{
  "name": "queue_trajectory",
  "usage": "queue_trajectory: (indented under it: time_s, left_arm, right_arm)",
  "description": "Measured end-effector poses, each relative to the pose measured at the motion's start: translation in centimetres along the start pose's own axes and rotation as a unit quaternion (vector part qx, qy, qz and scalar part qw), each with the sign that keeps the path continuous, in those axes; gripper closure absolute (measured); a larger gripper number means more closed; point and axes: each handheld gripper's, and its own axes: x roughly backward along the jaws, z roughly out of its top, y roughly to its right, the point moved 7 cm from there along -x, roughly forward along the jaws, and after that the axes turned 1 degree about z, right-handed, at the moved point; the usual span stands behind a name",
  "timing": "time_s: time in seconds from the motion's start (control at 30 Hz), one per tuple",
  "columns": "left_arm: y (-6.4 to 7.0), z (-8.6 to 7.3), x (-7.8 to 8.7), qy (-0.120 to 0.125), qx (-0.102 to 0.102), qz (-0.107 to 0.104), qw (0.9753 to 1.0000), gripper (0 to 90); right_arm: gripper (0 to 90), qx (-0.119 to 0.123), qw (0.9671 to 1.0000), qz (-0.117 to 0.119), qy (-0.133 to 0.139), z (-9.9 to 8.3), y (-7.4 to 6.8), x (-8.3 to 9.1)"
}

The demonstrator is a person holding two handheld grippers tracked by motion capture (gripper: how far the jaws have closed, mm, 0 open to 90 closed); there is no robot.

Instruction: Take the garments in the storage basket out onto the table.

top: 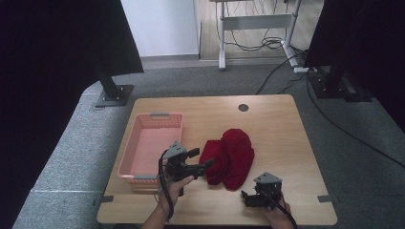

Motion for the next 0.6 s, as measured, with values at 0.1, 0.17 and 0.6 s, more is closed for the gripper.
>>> queue_trajectory:
  time_s: [0.1,0.17,0.6]
  left_arm:
    - [-0.5,-0.6,1.3,-0.002,-0.002,0.005,1.0,21.1]
    - [-0.9,-1.2,2.2,-0.005,-0.003,0.01,0.9999,21.1]
    - [-3.2,-3.1,5.0,0.007,0.021,0.028,0.9994,21.1]
  right_arm:
    - [0.9,-0.001,1.0,0.0,-0.001,0.0,0.0,0.0]
    - [0.9,0.0,1.0,0.0,0.0,0.0,0.0,0.0]
    - [0.9,-0.001,1.0,-0.001,0.0,0.0,0.0,0.0]
